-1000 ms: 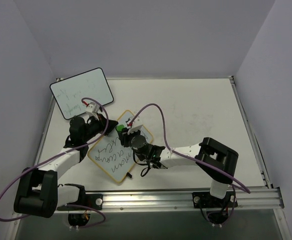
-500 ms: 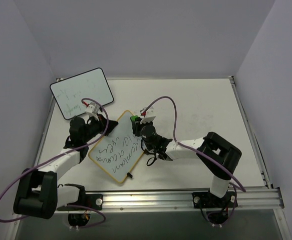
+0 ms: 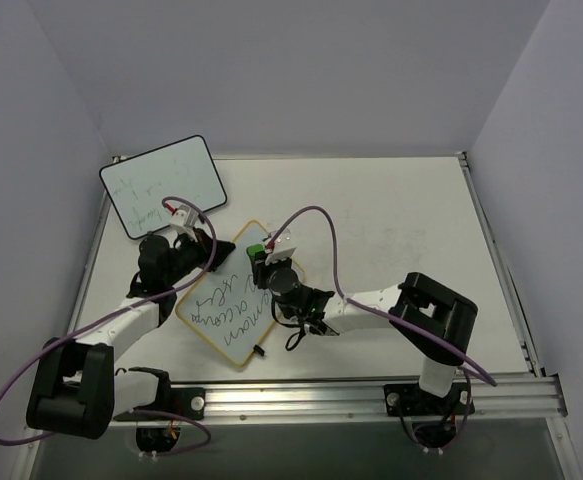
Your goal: Erase the whiteboard
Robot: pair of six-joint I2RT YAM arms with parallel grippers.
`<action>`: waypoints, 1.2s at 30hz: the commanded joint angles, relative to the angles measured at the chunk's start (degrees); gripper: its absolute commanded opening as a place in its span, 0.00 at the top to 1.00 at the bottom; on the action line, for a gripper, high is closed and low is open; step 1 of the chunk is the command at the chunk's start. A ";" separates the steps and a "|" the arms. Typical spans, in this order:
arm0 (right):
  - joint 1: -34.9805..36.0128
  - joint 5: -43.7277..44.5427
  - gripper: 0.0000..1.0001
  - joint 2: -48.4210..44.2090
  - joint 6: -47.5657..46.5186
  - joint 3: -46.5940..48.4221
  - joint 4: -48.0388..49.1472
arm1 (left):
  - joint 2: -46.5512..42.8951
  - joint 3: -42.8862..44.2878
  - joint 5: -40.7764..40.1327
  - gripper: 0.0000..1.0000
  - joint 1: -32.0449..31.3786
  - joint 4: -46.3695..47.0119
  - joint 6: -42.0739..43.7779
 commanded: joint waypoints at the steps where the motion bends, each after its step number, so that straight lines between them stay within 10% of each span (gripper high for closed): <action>1: 4.72 -3.30 1.00 1.60 0.16 1.08 -2.00 | -2.02 0.61 2.92 0.98 -1.12 5.09 2.23; 36: -3.53 2.07 1.00 2.04 1.75 -3.94 1.08 | -3.95 -1.41 -0.34 0.98 -1.04 6.15 1.88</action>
